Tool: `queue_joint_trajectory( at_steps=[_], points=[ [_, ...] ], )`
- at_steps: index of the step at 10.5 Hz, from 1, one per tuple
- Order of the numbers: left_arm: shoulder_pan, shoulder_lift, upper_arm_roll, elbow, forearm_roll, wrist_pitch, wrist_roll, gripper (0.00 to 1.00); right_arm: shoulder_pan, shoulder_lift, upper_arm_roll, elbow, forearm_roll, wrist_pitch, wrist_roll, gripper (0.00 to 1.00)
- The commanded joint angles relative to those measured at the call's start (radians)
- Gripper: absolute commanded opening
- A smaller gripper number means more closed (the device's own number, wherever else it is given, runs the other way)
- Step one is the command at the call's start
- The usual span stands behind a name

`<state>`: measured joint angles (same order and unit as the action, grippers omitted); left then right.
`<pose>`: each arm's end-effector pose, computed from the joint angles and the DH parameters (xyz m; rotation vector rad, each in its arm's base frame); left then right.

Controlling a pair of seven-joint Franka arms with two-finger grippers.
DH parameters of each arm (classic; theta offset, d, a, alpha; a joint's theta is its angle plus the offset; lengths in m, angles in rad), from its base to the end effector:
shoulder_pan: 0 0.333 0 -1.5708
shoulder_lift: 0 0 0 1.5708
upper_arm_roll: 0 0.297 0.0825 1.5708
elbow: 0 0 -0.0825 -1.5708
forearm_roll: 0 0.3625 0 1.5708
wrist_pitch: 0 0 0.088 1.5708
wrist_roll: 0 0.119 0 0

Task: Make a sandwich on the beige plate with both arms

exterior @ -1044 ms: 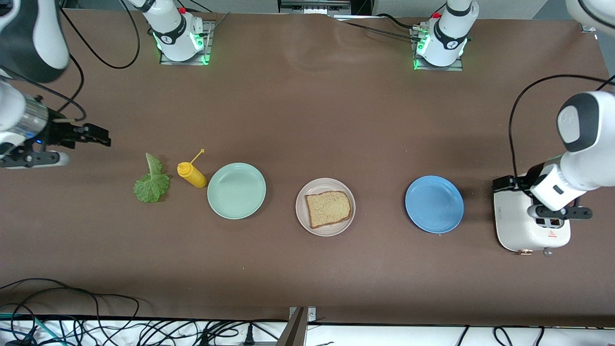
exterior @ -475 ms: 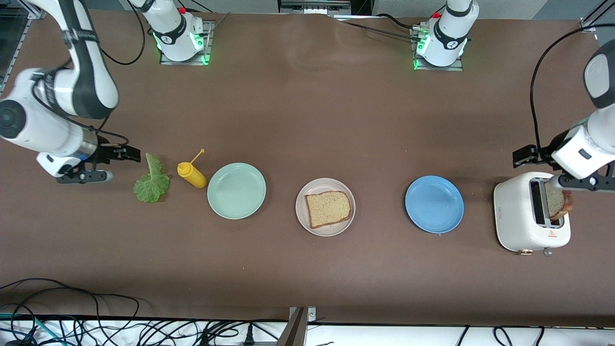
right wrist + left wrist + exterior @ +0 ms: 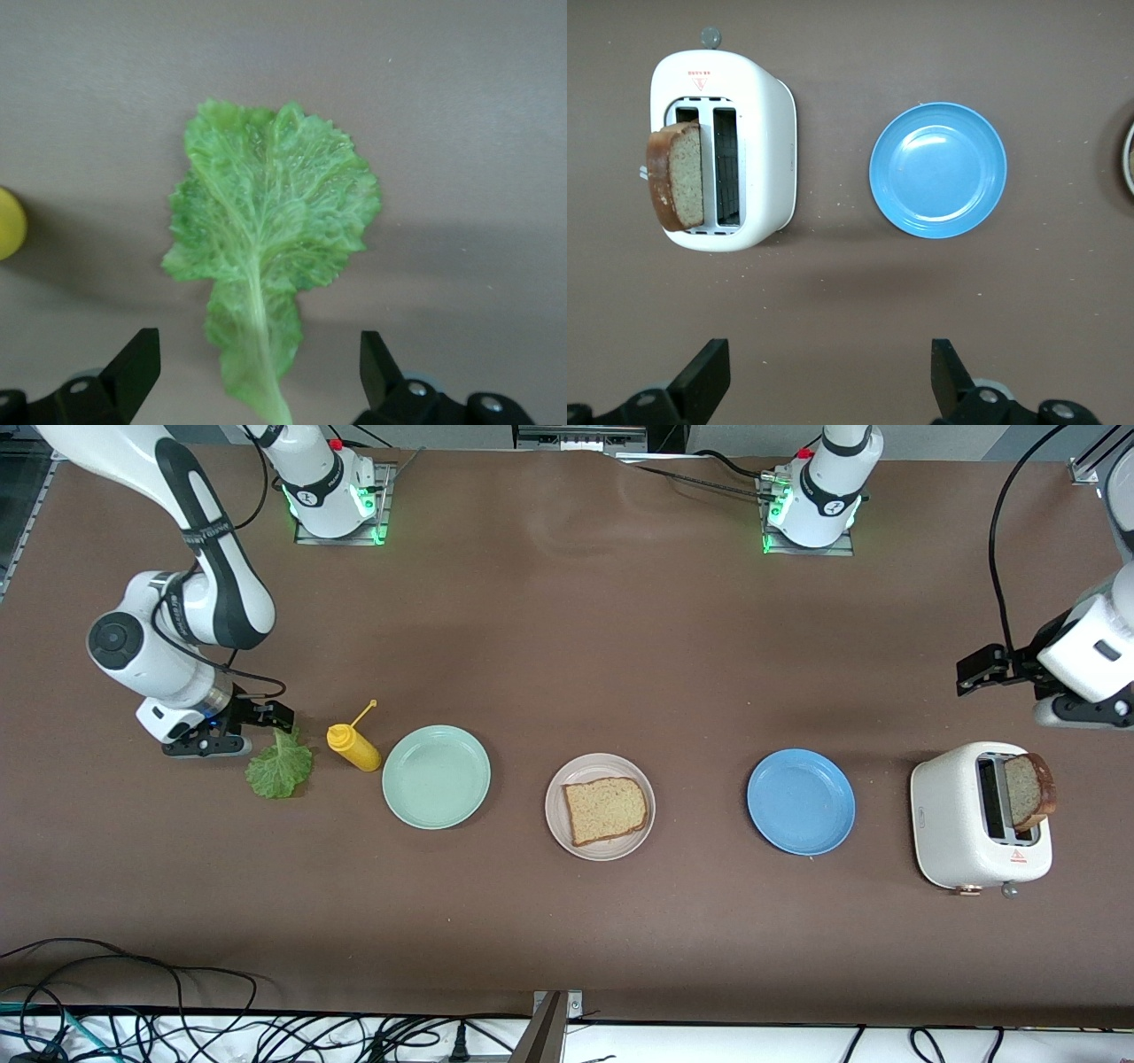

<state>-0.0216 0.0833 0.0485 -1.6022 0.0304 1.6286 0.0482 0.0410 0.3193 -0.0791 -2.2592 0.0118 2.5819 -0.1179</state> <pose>0.5573 0.0175 0.5389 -3.1079 0.0373 0.0902 0.5229 -0.0211 0.2084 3.1207 0.1153 0.0047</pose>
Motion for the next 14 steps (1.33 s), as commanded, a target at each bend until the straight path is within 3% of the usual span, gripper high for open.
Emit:
queue_joint_trajectory(
  at_steps=[1, 3, 4, 5, 8, 9, 14],
  points=[
    [-0.073, -0.042, 0.076, 0.013, -0.026, -0.027, -0.017, 1.0, -0.006, 0.039, 0.001, 0.001, -0.015, 0.044, 0.006, 1.0],
    [-0.074, -0.054, 0.074, 0.034, -0.039, -0.027, -0.051, 1.0, -0.006, 0.07, 0.001, 0.001, -0.015, 0.072, 0.006, 1.0],
    [-0.072, -0.053, 0.076, 0.054, -0.061, -0.035, -0.053, 1.0, -0.004, 0.069, 0.001, 0.003, -0.015, 0.07, 0.006, 0.94],
    [-0.072, -0.054, 0.076, 0.059, -0.067, -0.05, -0.051, 1.0, -0.004, 0.067, 0.001, 0.003, -0.015, 0.07, 0.003, 0.78],
    [-0.064, -0.082, 0.071, 0.064, -0.075, -0.082, -0.045, 1.0, -0.004, 0.06, 0.001, 0.004, -0.015, 0.061, -0.002, 0.16],
    [-0.063, -0.091, 0.07, 0.058, -0.095, -0.088, -0.044, 1.0, -0.003, 0.06, 0.001, 0.006, -0.015, 0.061, 0.001, 0.01],
    [-0.064, -0.122, 0.038, 0.03, -0.093, -0.104, -0.048, 1.0, -0.003, 0.043, 0.004, 0.056, -0.015, -0.001, 0.0, 0.0]
  ],
)
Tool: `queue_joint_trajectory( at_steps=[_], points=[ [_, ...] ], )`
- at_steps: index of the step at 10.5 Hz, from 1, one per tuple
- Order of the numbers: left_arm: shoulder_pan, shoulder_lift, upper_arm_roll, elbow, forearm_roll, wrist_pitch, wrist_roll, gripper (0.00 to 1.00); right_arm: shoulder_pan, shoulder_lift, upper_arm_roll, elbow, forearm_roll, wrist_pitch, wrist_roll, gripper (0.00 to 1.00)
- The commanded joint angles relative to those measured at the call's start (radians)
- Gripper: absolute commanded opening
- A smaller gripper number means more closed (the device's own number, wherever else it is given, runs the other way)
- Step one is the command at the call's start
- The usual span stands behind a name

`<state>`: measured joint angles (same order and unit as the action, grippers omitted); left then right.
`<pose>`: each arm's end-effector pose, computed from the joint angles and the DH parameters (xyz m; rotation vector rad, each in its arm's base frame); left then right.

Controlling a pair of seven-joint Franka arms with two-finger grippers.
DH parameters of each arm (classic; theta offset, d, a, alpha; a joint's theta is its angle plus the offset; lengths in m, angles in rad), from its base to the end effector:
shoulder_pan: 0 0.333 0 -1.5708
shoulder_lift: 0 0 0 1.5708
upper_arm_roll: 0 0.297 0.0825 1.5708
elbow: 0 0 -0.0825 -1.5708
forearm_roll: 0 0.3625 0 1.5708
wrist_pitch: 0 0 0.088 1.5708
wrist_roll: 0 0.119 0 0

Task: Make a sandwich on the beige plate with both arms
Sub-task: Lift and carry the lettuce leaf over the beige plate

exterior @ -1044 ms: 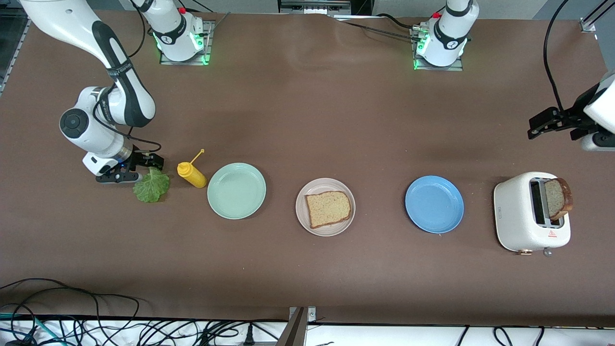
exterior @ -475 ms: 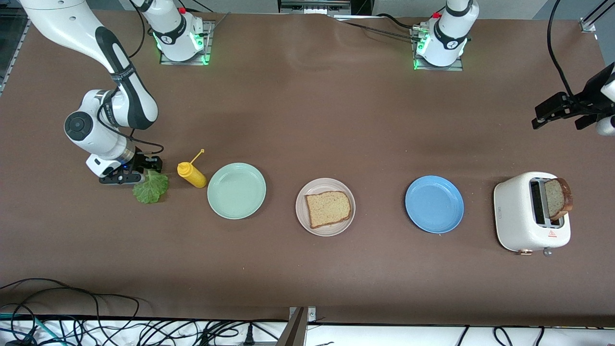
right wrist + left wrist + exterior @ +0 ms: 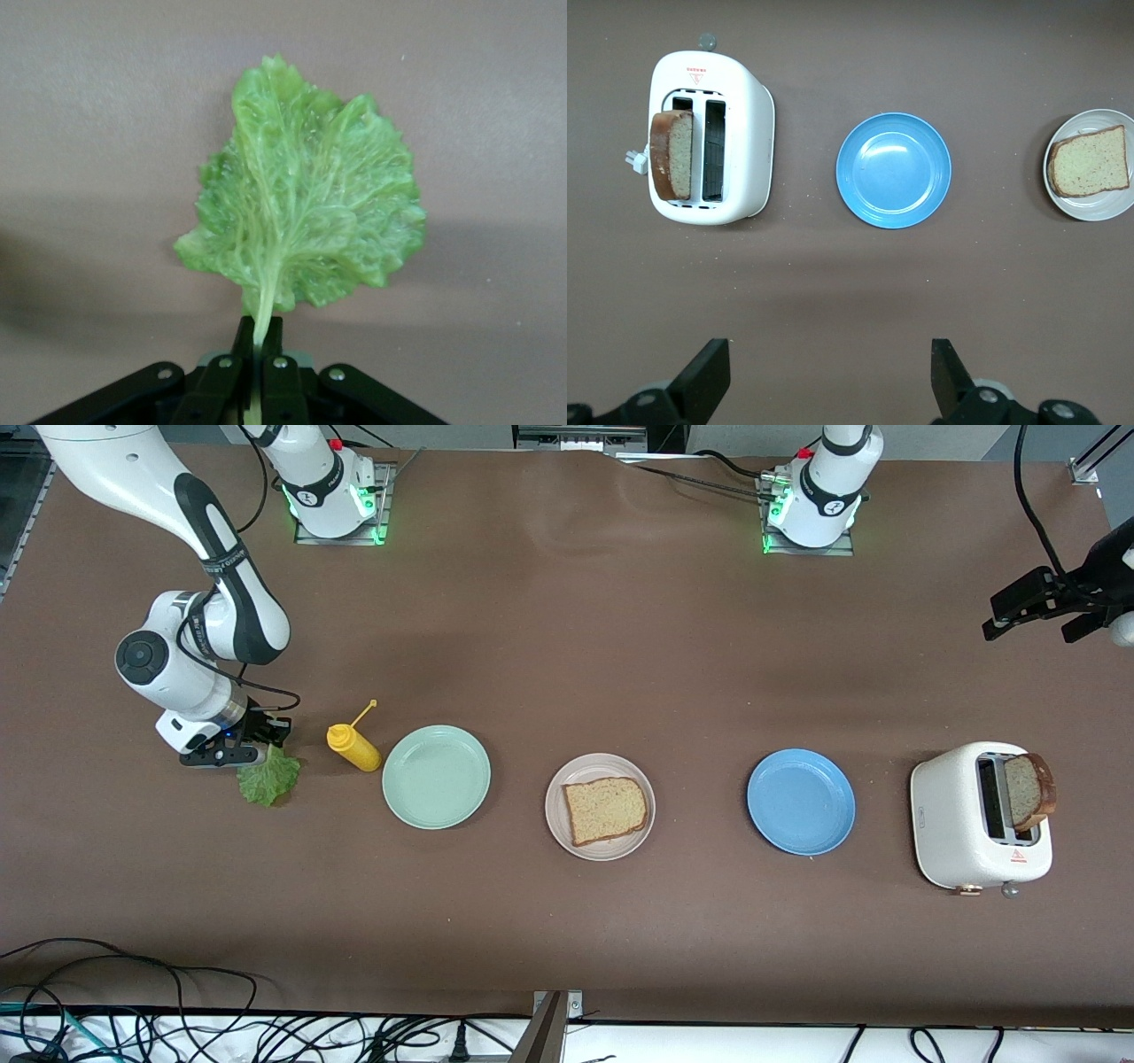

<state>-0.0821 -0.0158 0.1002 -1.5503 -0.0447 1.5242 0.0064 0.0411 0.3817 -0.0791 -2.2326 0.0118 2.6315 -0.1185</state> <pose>0.5239 0.0044 0.6071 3.0952 0.0152 -0.0152 0.5307 -0.0216 0.1893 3.1143 0.1187 0.0259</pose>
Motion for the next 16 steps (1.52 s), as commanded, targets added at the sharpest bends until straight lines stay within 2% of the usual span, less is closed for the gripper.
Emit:
queue_joint_trajectory(
  at_steps=[1, 6, 9, 13, 14, 16],
  points=[
    [-0.007, -0.015, -0.017, -0.016, -0.017, 0.004, -0.006, 1.0, -0.001, -0.029, 0.004, 0.078, -0.015, -0.132, 0.002, 0.0],
    [-0.01, 0.002, -0.017, -0.002, -0.017, 0.002, 0.0, 1.0, 0.013, -0.035, 0.009, 0.478, 0.0, -0.684, 0.029, 0.0],
    [-0.01, 0.023, -0.022, 0.021, -0.008, -0.002, 0.0, 1.0, 0.098, -0.026, 0.009, 0.658, 0.005, -0.89, 0.237, 0.0],
    [-0.011, 0.039, -0.023, 0.027, 0.009, -0.002, 0.003, 1.0, 0.273, -0.026, 0.01, 0.734, 0.14, -0.923, 0.671, 0.0],
    [-0.011, 0.039, -0.023, 0.027, 0.041, -0.006, 0.004, 1.0, 0.336, -0.015, 0.009, 0.738, 0.14, -0.906, 0.794, 0.0],
    [-0.016, 0.039, -0.023, 0.027, 0.051, -0.006, 0.003, 1.0, 0.445, 0.04, 0.009, 0.763, 0.14, -0.776, 0.971, 0.0]
  ],
)
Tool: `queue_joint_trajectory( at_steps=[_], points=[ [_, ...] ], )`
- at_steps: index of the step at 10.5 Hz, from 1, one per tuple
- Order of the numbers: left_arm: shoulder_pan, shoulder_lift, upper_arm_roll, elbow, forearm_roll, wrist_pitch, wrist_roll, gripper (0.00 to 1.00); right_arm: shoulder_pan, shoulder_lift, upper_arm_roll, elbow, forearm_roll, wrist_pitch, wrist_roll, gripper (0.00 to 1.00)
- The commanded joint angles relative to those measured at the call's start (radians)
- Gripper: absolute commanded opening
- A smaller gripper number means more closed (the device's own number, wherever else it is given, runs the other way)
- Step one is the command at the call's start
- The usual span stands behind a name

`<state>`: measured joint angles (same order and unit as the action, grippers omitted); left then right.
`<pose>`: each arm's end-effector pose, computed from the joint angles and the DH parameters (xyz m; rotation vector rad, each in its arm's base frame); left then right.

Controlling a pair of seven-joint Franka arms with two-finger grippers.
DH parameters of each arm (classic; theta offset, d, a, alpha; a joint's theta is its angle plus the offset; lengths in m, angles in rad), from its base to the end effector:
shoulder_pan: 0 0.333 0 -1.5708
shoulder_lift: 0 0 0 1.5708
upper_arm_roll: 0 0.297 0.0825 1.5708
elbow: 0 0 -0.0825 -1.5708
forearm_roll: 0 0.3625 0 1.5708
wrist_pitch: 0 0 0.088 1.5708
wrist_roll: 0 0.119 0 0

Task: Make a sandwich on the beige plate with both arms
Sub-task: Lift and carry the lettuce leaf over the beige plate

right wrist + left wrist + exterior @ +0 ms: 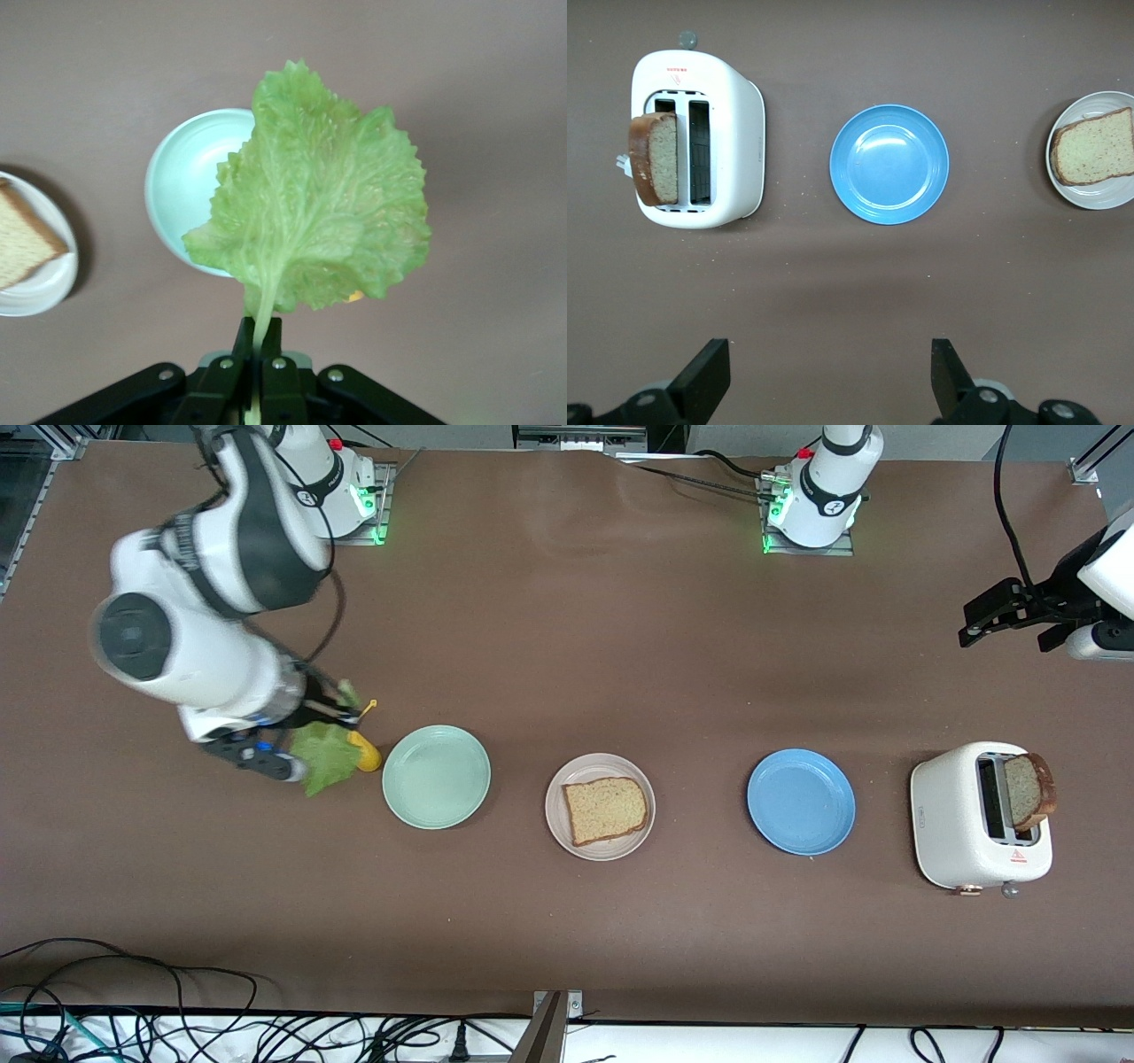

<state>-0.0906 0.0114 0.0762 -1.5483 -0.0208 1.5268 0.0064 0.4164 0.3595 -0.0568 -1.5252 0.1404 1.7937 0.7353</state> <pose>0.5314 -0.0104 0.5938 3.1212 -0.0333 -0.0514 0.5826 0.2378 0.4230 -3.0182 0.6279 0.2115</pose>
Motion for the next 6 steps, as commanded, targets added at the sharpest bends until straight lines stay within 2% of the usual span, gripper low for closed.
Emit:
queue_joint_trajectory(
  at_steps=[1, 4, 6],
  points=[
    [-0.006, 0.012, 0.001, 0.025, 0.028, -0.008, 0.003, 1.0, 0.109, 0.093, -0.014, 0.069, 0.013, 0.131, 0.195, 0.0],
    [0.005, 0.013, 0.004, 0.023, 0.051, -0.008, 0.007, 1.0, 0.22, 0.226, -0.012, 0.167, 0.013, 0.292, 0.507, 0.0],
    [0.008, 0.021, 0.005, 0.025, 0.064, -0.007, 0.01, 1.0, 0.303, 0.324, -0.014, 0.194, 0.011, 0.512, 0.782, 0.0]
  ],
)
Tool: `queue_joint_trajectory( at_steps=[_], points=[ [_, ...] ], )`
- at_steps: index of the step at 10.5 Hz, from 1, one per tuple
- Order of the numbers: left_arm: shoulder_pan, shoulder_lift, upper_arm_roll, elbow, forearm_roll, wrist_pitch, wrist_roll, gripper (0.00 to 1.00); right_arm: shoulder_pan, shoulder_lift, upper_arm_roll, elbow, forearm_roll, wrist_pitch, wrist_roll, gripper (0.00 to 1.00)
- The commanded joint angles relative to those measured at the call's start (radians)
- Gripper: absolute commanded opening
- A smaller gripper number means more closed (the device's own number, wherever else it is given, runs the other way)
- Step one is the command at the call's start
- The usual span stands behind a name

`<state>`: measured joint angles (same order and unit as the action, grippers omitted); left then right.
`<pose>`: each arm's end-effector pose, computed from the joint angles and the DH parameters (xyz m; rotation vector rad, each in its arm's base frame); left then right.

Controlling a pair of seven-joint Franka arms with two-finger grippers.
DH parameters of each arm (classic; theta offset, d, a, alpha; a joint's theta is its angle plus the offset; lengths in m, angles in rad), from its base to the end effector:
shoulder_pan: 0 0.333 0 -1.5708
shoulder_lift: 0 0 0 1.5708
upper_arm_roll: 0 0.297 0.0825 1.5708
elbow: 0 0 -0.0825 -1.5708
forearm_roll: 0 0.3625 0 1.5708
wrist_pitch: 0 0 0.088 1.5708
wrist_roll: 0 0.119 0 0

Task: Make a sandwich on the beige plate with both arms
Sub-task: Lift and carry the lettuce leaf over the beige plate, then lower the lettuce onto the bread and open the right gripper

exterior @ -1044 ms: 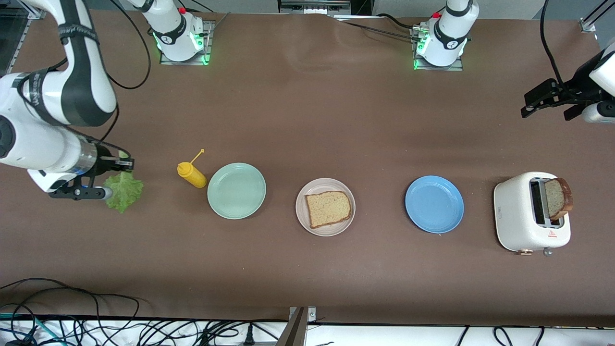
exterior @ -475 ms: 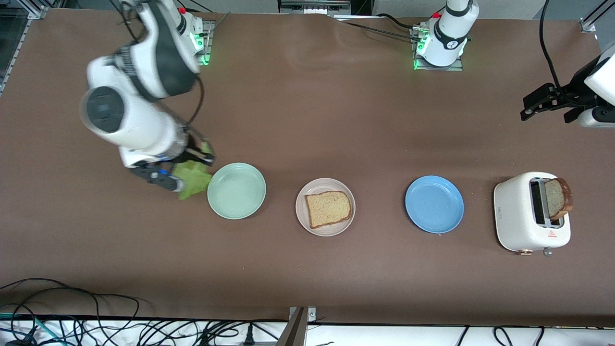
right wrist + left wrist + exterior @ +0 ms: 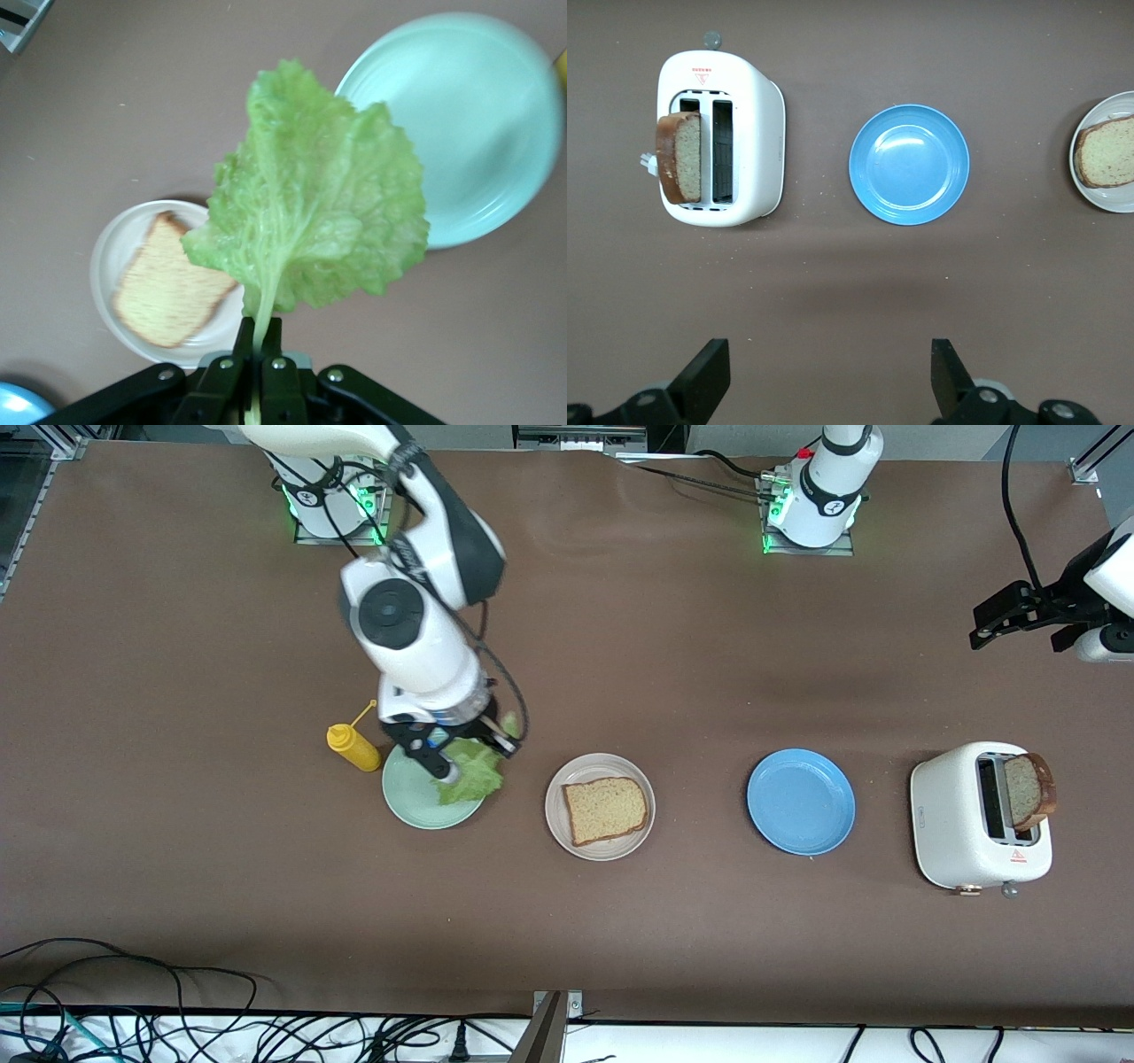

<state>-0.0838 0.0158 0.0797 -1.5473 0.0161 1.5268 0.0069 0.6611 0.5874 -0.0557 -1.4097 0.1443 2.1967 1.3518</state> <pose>0.5326 -0.0005 0.5919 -3.1237 0.0165 0.0567 0.5737 0.4140 0.3612 -2.6872 1.1469 -0.0483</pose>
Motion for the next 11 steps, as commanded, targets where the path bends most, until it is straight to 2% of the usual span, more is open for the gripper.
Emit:
queue_joint_trajectory(
  at_steps=[1, 3, 6, 10, 11],
  points=[
    [0.001, 0.016, 0.002, 0.024, 0.027, -0.007, 0.01, 1.0, 0.074, 0.132, -0.012, 0.083, 0.009, 0.217, 0.256, 0.0],
    [0.001, 0.016, 0.002, 0.024, 0.027, -0.005, 0.01, 1.0, 0.121, 0.195, -0.003, 0.083, 0.0, 0.357, 0.302, 0.0],
    [0.002, 0.018, 0.005, 0.024, 0.027, -0.005, 0.015, 1.0, 0.137, 0.252, -0.001, 0.078, 0.008, 0.556, 0.305, 0.0],
    [0.002, 0.018, 0.005, 0.024, 0.027, -0.005, 0.016, 1.0, 0.198, 0.319, -0.003, 0.075, -0.014, 0.578, 0.291, 0.0],
    [0.004, 0.018, 0.005, 0.024, 0.027, -0.005, 0.016, 1.0, 0.201, 0.331, -0.003, 0.075, -0.017, 0.598, 0.293, 0.21]
  ],
)
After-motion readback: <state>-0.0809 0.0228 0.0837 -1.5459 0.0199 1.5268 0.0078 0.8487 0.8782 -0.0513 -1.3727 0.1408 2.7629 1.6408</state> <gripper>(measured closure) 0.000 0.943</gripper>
